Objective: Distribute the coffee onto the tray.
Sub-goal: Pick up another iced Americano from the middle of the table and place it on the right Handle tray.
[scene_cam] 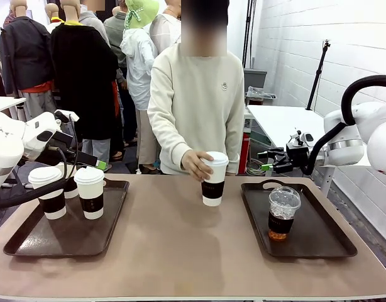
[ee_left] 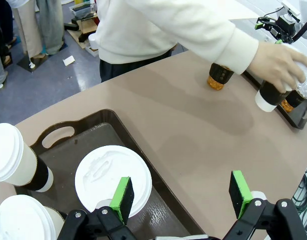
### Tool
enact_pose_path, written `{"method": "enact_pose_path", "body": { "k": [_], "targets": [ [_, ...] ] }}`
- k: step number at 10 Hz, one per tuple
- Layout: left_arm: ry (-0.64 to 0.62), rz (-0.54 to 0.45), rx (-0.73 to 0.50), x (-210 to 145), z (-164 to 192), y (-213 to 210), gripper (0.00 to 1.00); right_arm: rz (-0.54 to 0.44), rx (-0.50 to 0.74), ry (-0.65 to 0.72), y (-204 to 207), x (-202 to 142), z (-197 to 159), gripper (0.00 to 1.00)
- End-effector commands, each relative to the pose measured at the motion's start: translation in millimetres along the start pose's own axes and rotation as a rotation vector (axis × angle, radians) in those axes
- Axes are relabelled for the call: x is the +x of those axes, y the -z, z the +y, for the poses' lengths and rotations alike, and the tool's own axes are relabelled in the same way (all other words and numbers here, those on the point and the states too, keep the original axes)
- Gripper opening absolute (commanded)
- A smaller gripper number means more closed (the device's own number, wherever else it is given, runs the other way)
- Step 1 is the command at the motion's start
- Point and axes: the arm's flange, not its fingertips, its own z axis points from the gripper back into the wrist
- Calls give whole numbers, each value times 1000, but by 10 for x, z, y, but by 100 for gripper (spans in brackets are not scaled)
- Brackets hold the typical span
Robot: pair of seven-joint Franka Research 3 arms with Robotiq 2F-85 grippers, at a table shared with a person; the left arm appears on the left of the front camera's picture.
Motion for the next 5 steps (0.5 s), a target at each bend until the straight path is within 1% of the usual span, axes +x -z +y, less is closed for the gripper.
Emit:
{"method": "enact_pose_path", "body": {
  "k": [1,5],
  "targets": [
    [10,11,3,20,9,-28,100,-9,-12,4,52,24,58,100],
    [10,11,3,20,9,-28,100,-10,1,8,95,5,34,100]
  ]
}}
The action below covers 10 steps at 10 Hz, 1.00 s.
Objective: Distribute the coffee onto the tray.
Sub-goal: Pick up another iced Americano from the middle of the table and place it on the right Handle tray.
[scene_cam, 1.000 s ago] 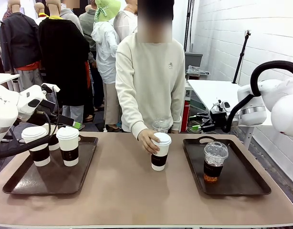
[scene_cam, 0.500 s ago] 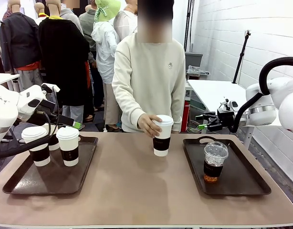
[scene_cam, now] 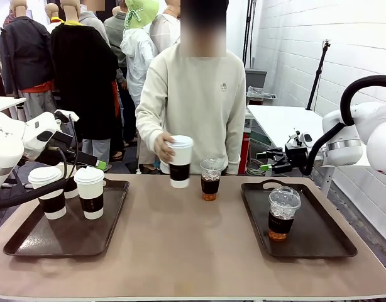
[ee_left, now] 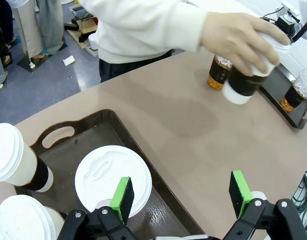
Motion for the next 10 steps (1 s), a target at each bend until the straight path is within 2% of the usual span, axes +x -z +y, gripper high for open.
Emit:
{"method": "enact_pose_path", "body": {
  "k": [1,10],
  "targets": [
    [10,11,3,20,9,-28,100,-8,0,6,72,1,12,100],
    [10,11,3,20,9,-28,100,-67,116,28,892,-207,-325,100]
  ]
}}
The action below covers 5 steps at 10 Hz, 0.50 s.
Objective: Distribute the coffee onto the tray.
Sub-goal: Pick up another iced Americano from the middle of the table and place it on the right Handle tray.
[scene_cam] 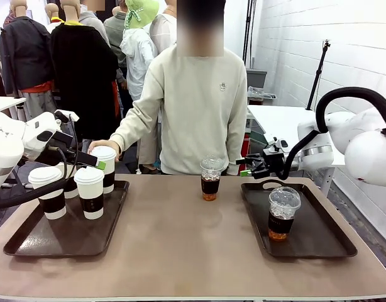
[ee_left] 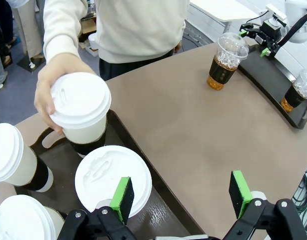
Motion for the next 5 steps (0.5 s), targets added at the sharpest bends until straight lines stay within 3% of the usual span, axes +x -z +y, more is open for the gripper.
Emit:
{"method": "enact_pose_path", "body": {
  "k": [1,5],
  "targets": [
    [10,11,3,20,10,-28,100,-33,0,22,88,-14,-152,100],
    [10,11,3,20,10,-28,100,-49,17,36,244,-110,-181,100]
  ]
}}
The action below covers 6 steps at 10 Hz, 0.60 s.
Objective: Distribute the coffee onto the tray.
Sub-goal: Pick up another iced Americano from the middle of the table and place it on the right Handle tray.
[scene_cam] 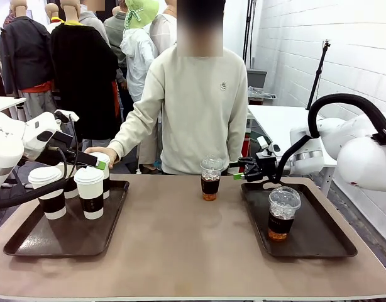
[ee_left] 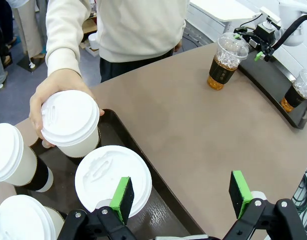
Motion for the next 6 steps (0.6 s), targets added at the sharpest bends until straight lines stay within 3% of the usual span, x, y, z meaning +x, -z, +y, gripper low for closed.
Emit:
{"method": "enact_pose_path", "body": {
  "k": [1,6],
  "targets": [
    [10,11,3,20,10,-28,100,7,2,33,19,71,-116,100],
    [10,11,3,20,10,-28,100,1,0,7,-2,-1,-3,100]
  ]
}}
